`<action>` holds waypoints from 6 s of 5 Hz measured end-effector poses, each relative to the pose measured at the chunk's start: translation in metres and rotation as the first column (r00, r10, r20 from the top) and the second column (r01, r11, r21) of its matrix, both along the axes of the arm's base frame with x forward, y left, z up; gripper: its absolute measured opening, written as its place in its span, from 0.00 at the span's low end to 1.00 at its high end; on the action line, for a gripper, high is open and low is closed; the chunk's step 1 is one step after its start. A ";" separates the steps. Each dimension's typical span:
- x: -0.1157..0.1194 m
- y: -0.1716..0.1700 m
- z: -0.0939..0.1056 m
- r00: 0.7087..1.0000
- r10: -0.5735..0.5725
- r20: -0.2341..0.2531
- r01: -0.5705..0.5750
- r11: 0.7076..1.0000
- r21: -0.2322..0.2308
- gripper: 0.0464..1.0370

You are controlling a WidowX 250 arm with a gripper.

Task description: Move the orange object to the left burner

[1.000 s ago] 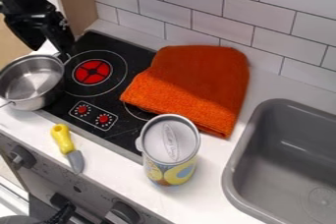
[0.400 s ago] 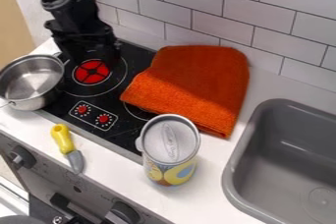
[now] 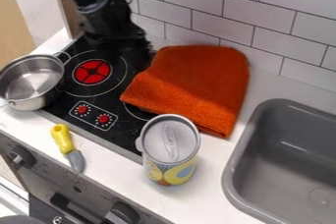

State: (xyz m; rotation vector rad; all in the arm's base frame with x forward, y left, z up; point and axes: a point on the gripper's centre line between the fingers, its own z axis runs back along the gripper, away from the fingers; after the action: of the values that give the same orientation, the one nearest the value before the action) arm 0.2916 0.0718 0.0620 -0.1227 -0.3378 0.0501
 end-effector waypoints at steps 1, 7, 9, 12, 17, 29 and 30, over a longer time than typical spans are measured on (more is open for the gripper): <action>0.008 -0.015 -0.006 0.999 -0.037 0.011 0.037 0.999 -0.010 0.37; 0.019 -0.038 -0.044 0.993 -0.083 -0.079 0.080 0.996 -0.038 0.01; 0.015 -0.023 -0.046 0.991 -0.086 -0.100 0.080 0.995 -0.059 0.01; 0.015 -0.004 -0.041 0.991 -0.108 -0.076 0.104 0.993 -0.059 0.01; 0.008 0.035 -0.045 0.991 -0.115 -0.070 0.112 0.993 -0.047 0.01; 0.006 0.132 -0.049 0.989 0.137 -0.060 -0.132 0.989 0.072 0.01; 0.009 0.135 -0.050 0.987 0.149 -0.058 -0.145 0.987 0.075 0.01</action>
State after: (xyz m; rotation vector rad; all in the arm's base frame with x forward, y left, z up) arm 0.3007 0.2071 0.0118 -0.0262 -0.2841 0.1877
